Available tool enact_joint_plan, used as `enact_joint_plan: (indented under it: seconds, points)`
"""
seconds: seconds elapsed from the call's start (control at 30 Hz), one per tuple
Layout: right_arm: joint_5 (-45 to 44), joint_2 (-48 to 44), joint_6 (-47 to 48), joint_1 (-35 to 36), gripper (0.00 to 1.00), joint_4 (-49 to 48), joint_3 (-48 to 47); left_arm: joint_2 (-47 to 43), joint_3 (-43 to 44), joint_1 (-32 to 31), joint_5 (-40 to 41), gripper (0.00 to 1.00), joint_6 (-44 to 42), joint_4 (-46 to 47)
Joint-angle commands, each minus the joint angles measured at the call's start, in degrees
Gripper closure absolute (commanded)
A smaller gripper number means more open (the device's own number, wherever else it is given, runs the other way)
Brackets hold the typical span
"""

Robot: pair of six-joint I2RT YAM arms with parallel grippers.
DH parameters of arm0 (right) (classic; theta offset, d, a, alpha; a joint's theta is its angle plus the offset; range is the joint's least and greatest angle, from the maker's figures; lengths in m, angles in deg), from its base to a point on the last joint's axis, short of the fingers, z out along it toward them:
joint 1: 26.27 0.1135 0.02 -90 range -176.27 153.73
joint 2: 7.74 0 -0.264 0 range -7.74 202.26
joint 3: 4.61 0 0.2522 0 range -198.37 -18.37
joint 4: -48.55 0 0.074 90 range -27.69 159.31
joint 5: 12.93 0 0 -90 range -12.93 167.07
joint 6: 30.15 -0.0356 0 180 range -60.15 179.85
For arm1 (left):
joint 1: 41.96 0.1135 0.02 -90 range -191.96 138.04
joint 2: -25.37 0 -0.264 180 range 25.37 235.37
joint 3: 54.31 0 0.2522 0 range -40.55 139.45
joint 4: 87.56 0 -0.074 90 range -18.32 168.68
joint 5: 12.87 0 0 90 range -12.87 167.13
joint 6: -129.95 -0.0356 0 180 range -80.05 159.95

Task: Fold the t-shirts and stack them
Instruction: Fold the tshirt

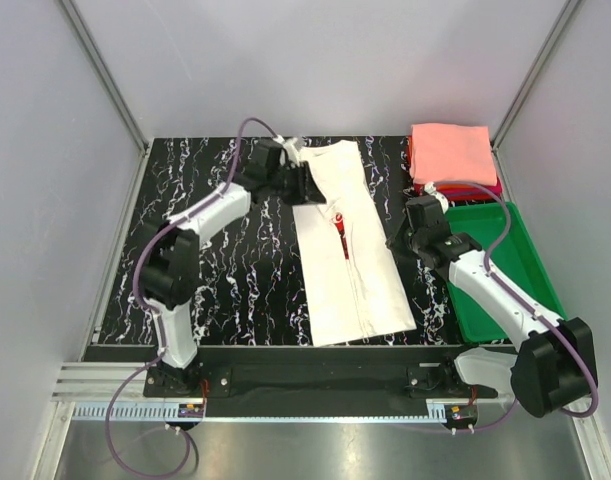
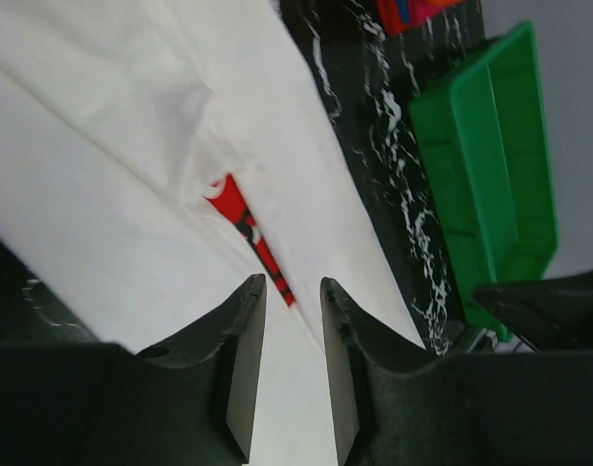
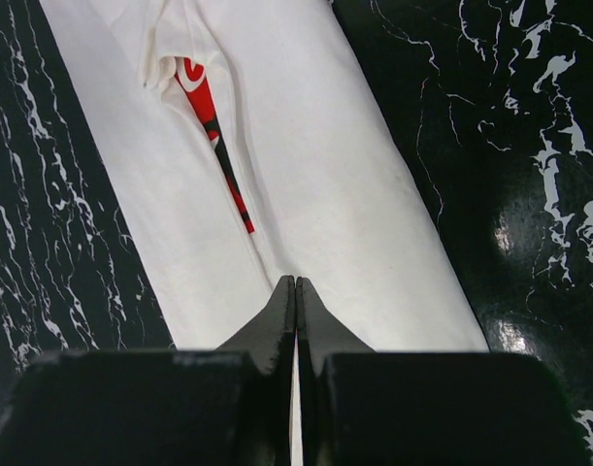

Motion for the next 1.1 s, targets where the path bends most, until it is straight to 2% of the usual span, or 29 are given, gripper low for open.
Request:
enact_joint_plan:
  seconds: [0.0, 0.17, 0.33, 0.5, 0.67, 0.73, 0.87, 0.9, 0.97, 1.0, 1.07]
  points:
    - [1.09, 0.79, 3.11, -0.9, 0.99, 2.47, -3.51, -1.62, -7.14, -5.98, 1.13, 0.67, -0.29, 2.28]
    - [3.64, 0.8, 5.05, -1.08, 0.98, 6.7, -7.38, -0.05, -14.0, -8.82, 4.84, 0.69, 0.33, 1.85]
    - [4.35, -1.05, 4.53, -1.08, 0.98, 7.84, -5.99, 4.96, -11.9, -7.59, 10.28, 0.72, -1.34, -3.86]
    - [4.44, -1.05, 4.61, -1.17, 0.97, 8.37, -6.24, 5.59, -11.72, -5.92, 16.69, 0.71, -2.74, -7.02]
    - [5.14, -0.53, 6.28, -1.08, 0.87, 8.11, -6.33, 6.64, -10.32, -2.93, 14.52, 0.7, -1.78, -7.2]
    - [4.44, -0.26, 6.11, -1.17, 0.86, 8.28, -6.25, 5.86, -9.61, -2.93, 11.97, 0.7, -1.69, -6.94]
    - [6.45, -0.96, 3.48, -1.17, 0.85, 8.46, -4.06, 0.33, -11.98, -4.15, 5.55, 0.68, -1.86, -5.62]
    - [10.29, -0.96, 2.95, -1.26, 0.85, 8.72, -2.4, -3.6, -12.85, -4.51, 5.11, 0.68, -2.13, -5.8]
    - [14.09, -0.61, 1.63, -1.26, 0.84, 9.07, -0.28, -8.89, -17.85, -4.77, 6.15, 0.67, -2.22, -6.06]
    - [17.5, -0.7, 1.1, -1.26, 0.83, 9.86, 2.17, -14.83, -20.14, -4.86, 6.59, 0.66, -2.22, -6.06]
    - [20.68, -1.57, -0.65, -1.26, 0.78, 9.95, 5.34, -21.45, -27.51, -5.21, 8.43, 0.62, -2.22, -6.41]
